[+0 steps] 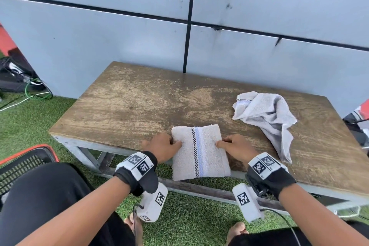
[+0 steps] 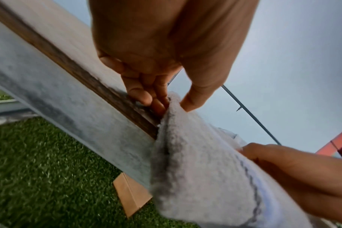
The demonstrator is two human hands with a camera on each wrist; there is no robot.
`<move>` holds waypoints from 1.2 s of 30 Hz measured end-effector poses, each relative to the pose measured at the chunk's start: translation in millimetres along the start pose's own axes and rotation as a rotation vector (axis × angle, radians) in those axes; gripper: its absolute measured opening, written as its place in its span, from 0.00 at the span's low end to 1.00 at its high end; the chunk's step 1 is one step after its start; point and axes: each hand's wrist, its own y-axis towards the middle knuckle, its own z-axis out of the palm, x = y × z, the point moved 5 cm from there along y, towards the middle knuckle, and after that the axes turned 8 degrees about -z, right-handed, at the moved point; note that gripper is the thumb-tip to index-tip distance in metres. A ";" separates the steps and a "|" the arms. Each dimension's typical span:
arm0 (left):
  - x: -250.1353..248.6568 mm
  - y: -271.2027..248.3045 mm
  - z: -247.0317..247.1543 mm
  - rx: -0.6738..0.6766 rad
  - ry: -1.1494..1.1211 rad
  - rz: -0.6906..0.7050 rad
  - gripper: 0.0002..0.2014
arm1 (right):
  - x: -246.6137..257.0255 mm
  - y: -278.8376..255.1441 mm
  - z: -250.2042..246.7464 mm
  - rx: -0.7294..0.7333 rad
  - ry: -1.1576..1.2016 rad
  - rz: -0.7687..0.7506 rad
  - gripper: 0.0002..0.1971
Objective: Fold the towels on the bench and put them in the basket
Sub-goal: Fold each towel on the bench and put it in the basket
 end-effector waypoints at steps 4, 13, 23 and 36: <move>-6.8 -7.1 0.7 0.122 -0.490 -0.007 0.14 | 2.1 -4.6 -1.9 0.009 0.230 0.009 0.16; -2.3 -22.7 15.4 0.321 -0.937 -0.182 0.14 | -6.6 -39.4 10.9 0.064 0.841 0.249 0.10; -7.9 -65.2 4.1 0.351 -1.053 -0.101 0.13 | 11.7 -76.6 0.8 -0.078 0.827 0.141 0.10; 28.1 -162.1 -144.3 -0.117 -1.195 0.117 0.10 | 178.0 -119.8 -23.6 0.033 0.749 -0.269 0.13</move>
